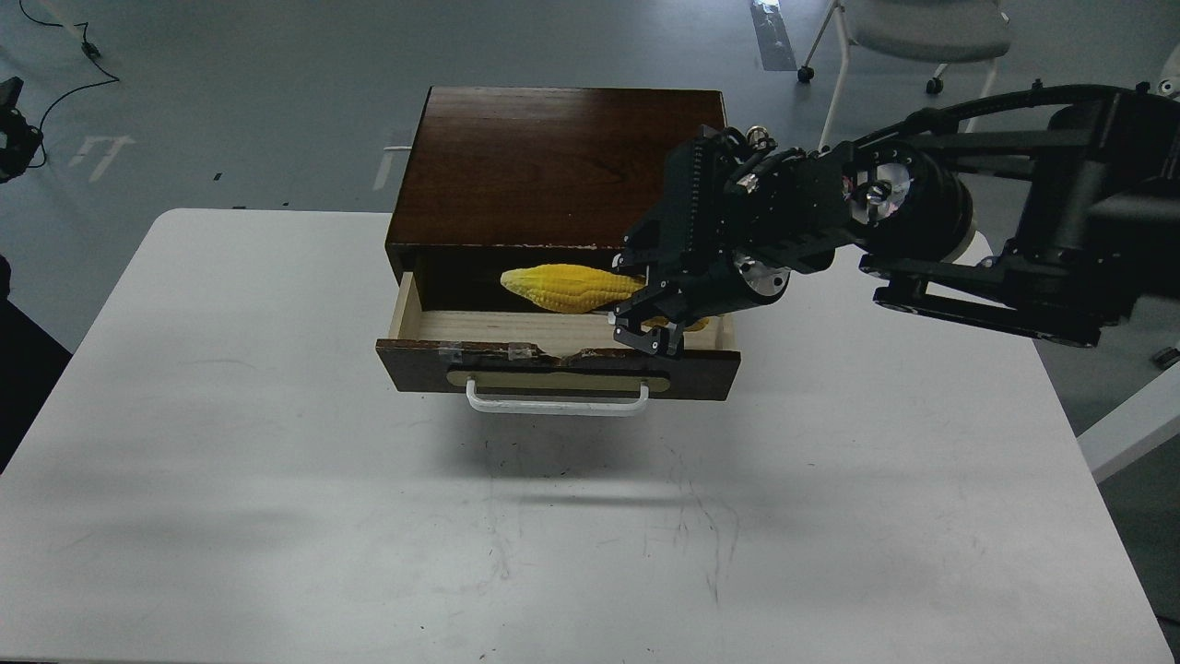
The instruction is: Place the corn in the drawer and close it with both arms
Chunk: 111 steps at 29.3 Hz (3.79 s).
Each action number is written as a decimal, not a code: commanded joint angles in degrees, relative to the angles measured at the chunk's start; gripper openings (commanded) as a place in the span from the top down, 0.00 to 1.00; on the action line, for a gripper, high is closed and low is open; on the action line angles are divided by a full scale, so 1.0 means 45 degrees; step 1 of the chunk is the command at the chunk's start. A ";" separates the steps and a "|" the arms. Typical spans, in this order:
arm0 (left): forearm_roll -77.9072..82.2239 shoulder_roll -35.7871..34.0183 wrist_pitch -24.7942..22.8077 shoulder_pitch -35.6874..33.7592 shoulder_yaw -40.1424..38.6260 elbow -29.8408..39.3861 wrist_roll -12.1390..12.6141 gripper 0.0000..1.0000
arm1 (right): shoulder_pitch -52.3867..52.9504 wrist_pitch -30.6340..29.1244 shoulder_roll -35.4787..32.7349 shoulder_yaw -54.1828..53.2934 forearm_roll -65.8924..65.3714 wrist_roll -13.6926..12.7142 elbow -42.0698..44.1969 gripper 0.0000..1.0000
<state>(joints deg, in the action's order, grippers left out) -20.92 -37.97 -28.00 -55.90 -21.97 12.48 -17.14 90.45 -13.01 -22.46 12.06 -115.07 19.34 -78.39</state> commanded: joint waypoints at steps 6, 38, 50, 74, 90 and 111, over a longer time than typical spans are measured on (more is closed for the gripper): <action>0.0020 0.0000 0.0000 0.0001 0.0039 0.0000 0.0040 0.02 | -0.0041 0.0001 0.0050 -0.0004 0.0005 -0.0020 0.0212 0.38; 0.0703 -0.0645 0.0000 -0.0370 0.0918 0.0117 -0.0273 1.00 | -0.0664 -0.0018 -0.2391 -0.3538 1.6408 -0.0157 0.7691 0.01; 0.6326 -0.0762 0.0000 -0.3357 0.0918 0.0681 -0.0195 1.00 | -0.4159 -0.0116 -0.3074 -0.4884 2.4006 -0.0176 1.0135 0.00; 2.1830 -0.1679 0.0000 -0.2677 0.0156 1.8647 -0.0526 1.00 | -0.7127 -0.1853 -0.3504 -0.7581 3.0738 -0.1192 1.1170 0.00; 2.8788 -0.0996 0.0000 -0.0820 0.1659 1.9629 -0.0527 1.00 | -0.9923 -0.3330 -0.1689 -0.9457 3.2954 -0.1173 1.2498 0.00; 3.2427 -0.0879 0.0000 -0.0820 0.2735 1.8869 -0.0546 1.00 | -0.9845 -0.3330 -0.1571 -0.9535 3.2935 -0.1134 1.2869 0.00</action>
<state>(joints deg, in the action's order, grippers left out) 124.99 -41.70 -28.00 -59.67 -9.67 98.83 -19.53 45.81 -28.00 -29.61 -30.86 33.13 14.20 -20.48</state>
